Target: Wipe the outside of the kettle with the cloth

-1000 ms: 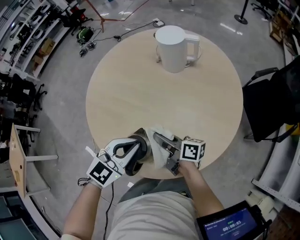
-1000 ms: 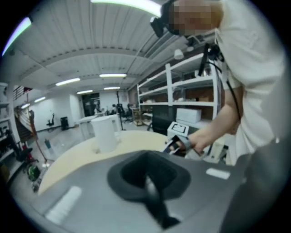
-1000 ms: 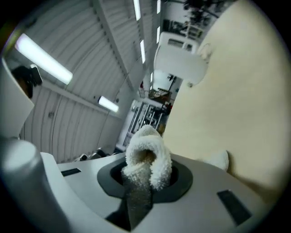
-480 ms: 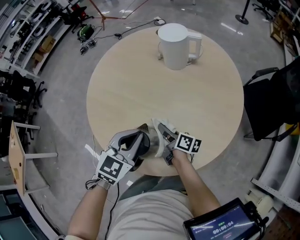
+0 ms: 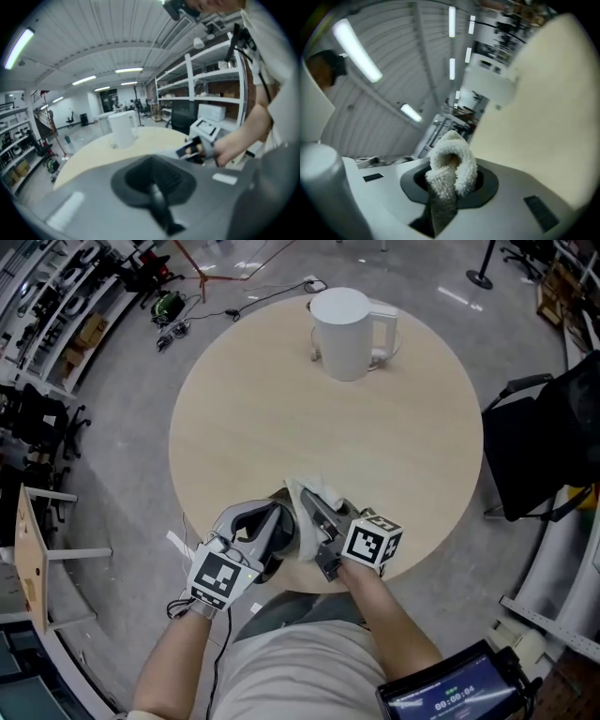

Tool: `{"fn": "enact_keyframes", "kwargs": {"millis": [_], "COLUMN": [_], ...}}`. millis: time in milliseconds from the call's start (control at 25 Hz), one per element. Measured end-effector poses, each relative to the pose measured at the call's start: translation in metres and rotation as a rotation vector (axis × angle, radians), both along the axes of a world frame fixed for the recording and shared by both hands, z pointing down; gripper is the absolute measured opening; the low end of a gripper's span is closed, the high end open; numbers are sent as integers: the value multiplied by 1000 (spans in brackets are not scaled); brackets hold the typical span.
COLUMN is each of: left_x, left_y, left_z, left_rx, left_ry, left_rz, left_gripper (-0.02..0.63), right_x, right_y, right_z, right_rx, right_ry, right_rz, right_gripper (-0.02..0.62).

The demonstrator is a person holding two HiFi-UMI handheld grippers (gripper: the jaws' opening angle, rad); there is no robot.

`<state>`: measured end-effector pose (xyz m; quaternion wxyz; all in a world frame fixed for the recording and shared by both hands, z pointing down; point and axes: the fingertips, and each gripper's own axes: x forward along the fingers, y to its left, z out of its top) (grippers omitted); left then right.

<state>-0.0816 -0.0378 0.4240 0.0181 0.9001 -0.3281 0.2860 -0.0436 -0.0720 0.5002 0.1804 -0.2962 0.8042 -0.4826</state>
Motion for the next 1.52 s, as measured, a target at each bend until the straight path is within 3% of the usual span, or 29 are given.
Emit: {"fn": "enact_keyframes", "kwargs": {"millis": [40,80,120,240,280,320,400,480,520,600,680,720,840,880,920,1040,1120,1200,1320,1520], "left_x": [0,0,0,2,2,2,2,1,0,0,0,1,2,2,1,1,3,4,0,-6], "left_y": [-1,-1,-1,-2,-2,-2,-4,-3,-2,-1,-1,0,-2,-1,-1,0,1,1,6,11], "left_z": [0,-1,0,1,1,1,0,1,2,1,0,0,0,-1,-1,-1,0,-1,-5,-7], "left_rx": [2,3,3,2,4,6,13,14,12,12,13,13,23,24,24,25,30,38,75,96], "left_ry": [1,3,3,2,1,1,4,5,5,5,7,8,13,15,16,13,10,8,13,75], "left_rz": [1,1,0,0,1,2,5,5,5,5,5,6,13,13,12,13,17,22,38,86], "left_gripper": [-2,-2,-2,-2,-2,-2,-2,-2,-2,-2,-2,-2,-2,-2,-2,-2,-2,-2,-2,0], "right_x": [-5,-8,-6,5,3,-2,-13,-17,-16,-18,-25,-29,-38,-41,-45,-60,-58,-48,-26,15], "right_y": [7,11,9,-15,-20,-23,-23,-20,-21,-30,-34,-35,-42,-47,-52,-50,-43,-39,-23,27], "right_z": [-37,-53,-43,76,96,90,19,-44,-44,18,66,58,-40,-53,-42,63,85,74,64,67], "right_rx": [131,203,192,-150,-223,-219,-18,161,161,12,-118,-103,144,165,133,-101,-156,-134,-147,-208], "right_ry": [2,19,48,102,89,78,54,-42,-54,69,156,136,-84,-143,-136,153,215,172,55,-244], "right_rz": [-15,-15,1,13,-25,-76,-153,-160,-153,-157,-228,-272,-331,-344,-364,-487,-514,-454,-282,-11], "right_gripper": [89,89,89,89,89,89,89,89,89,89,89,89,89,89,89,89,89,89,89,89]}}
